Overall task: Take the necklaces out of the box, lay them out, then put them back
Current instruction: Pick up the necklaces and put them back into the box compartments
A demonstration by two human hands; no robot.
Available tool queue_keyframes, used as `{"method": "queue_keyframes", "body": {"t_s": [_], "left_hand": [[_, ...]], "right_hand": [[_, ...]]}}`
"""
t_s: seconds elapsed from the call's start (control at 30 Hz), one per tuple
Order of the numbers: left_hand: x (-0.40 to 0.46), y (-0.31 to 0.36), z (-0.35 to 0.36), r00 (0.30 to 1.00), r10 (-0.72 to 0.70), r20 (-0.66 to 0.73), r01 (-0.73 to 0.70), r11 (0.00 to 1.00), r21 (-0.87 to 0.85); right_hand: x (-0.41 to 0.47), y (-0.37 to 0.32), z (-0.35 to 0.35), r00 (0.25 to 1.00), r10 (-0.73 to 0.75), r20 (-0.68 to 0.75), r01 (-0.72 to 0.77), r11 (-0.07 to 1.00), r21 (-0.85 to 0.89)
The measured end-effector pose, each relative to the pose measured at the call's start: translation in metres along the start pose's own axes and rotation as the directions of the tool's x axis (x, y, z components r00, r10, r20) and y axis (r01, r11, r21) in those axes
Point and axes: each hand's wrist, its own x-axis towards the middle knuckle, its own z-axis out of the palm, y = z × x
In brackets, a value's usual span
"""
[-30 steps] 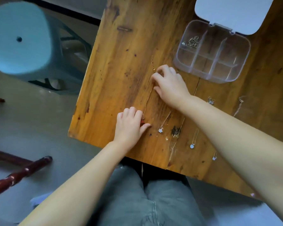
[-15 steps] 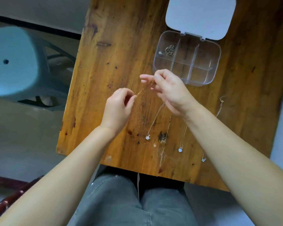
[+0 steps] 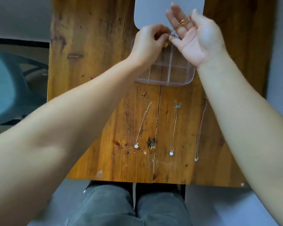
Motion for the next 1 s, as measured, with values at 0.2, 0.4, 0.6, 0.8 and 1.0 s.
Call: {"method": "queue_keyframes", "body": {"t_s": [0.2, 0.4, 0.6, 0.8, 1.0], "left_hand": [[0.014, -0.02, 0.006, 0.995, -0.068, 0.077, 0.054, 0.983, 0.174], [-0.032, -0.013, 0.0, 1.0, 0.013, 0.021, -0.014, 0.997, 0.073], [-0.143, -0.009, 0.045, 0.982, -0.057, 0.179, 0.047, 0.997, 0.061], [-0.242, -0.033, 0.09, 0.929, -0.107, 0.354, -0.124, 0.812, 0.571], [-0.252, -0.052, 0.096, 0.877, 0.078, 0.474, -0.38, 0.715, 0.587]], "right_hand": [[0.023, 0.02, -0.013, 0.978, 0.043, -0.202, -0.063, 0.994, -0.093], [-0.01, -0.007, -0.033, 0.963, -0.202, -0.178, 0.017, 0.707, -0.707], [-0.074, -0.014, -0.11, 0.913, -0.299, -0.278, -0.195, 0.28, -0.94], [-0.104, 0.051, -0.137, 0.993, -0.039, -0.114, -0.119, -0.177, -0.977], [-0.096, 0.085, -0.125, 0.982, -0.169, 0.09, 0.016, -0.395, -0.919]]}}
